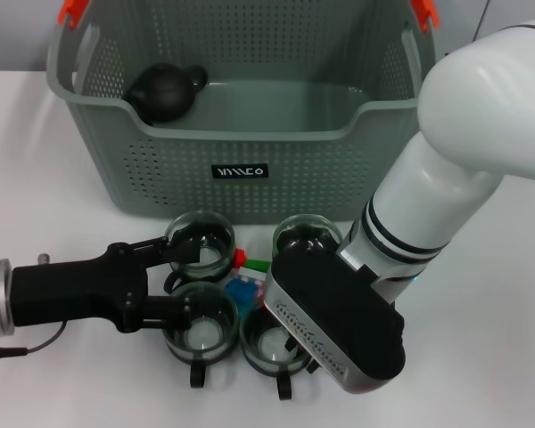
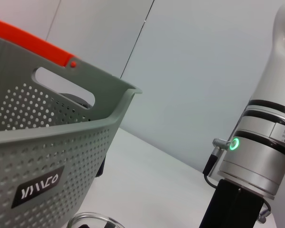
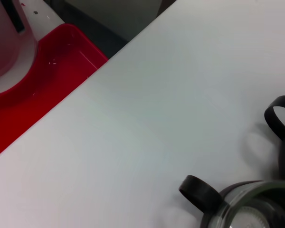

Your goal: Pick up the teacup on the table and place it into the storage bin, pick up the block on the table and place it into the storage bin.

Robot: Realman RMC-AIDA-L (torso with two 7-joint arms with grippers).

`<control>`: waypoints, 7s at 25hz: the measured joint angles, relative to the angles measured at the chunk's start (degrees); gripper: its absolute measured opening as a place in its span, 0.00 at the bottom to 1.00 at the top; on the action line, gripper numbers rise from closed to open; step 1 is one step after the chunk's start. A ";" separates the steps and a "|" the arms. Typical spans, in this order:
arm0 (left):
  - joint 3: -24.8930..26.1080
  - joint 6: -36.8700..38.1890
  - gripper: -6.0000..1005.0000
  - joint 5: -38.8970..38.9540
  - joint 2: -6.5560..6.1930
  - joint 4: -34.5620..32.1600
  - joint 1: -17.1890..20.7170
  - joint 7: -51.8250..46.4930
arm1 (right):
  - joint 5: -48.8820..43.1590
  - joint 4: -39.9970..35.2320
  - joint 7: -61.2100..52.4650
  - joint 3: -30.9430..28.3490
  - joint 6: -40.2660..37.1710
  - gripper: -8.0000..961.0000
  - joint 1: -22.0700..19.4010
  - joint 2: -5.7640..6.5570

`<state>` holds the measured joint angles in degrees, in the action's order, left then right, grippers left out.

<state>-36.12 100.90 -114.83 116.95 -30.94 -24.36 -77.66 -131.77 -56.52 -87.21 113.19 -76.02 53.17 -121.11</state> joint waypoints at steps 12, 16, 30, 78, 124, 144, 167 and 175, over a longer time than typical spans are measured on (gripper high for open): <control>0.00 0.00 0.93 0.27 0.04 0.00 0.19 0.31 | -1.93 -0.27 -4.33 0.20 -0.61 0.16 0.85 -0.18; 0.00 0.09 0.93 0.29 0.04 0.00 0.19 0.32 | -1.51 -1.98 -4.44 0.00 -2.13 0.07 0.34 -0.13; 0.01 1.02 0.93 0.05 -0.19 -0.39 0.97 0.52 | -0.25 -9.75 -7.95 -7.90 -12.59 0.07 -2.49 0.66; -0.64 2.84 0.93 -0.83 -0.08 -1.03 0.42 5.87 | -20.98 18.21 -42.38 -55.69 13.94 0.06 17.42 3.71; -0.17 2.02 0.93 -0.83 0.03 0.01 1.06 7.27 | -20.68 15.65 -42.40 -49.58 19.41 0.47 15.26 1.04; -0.03 2.02 0.93 -0.82 0.03 0.00 1.57 7.22 | 13.62 -18.47 -32.89 -51.54 -6.57 0.69 -6.16 4.33; 0.09 2.00 0.93 -0.84 0.03 -0.02 1.77 6.91 | -3.79 -19.49 -23.72 -47.05 -33.66 0.68 -8.31 1.14; 0.67 1.95 0.93 -0.82 0.10 0.00 1.81 7.01 | -5.80 -14.71 -26.18 -33.93 -21.49 0.68 -7.51 0.76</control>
<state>-35.45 102.85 -115.65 117.05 -30.93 -22.55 -70.66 -137.57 -71.23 -113.39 79.26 -97.51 45.66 -120.35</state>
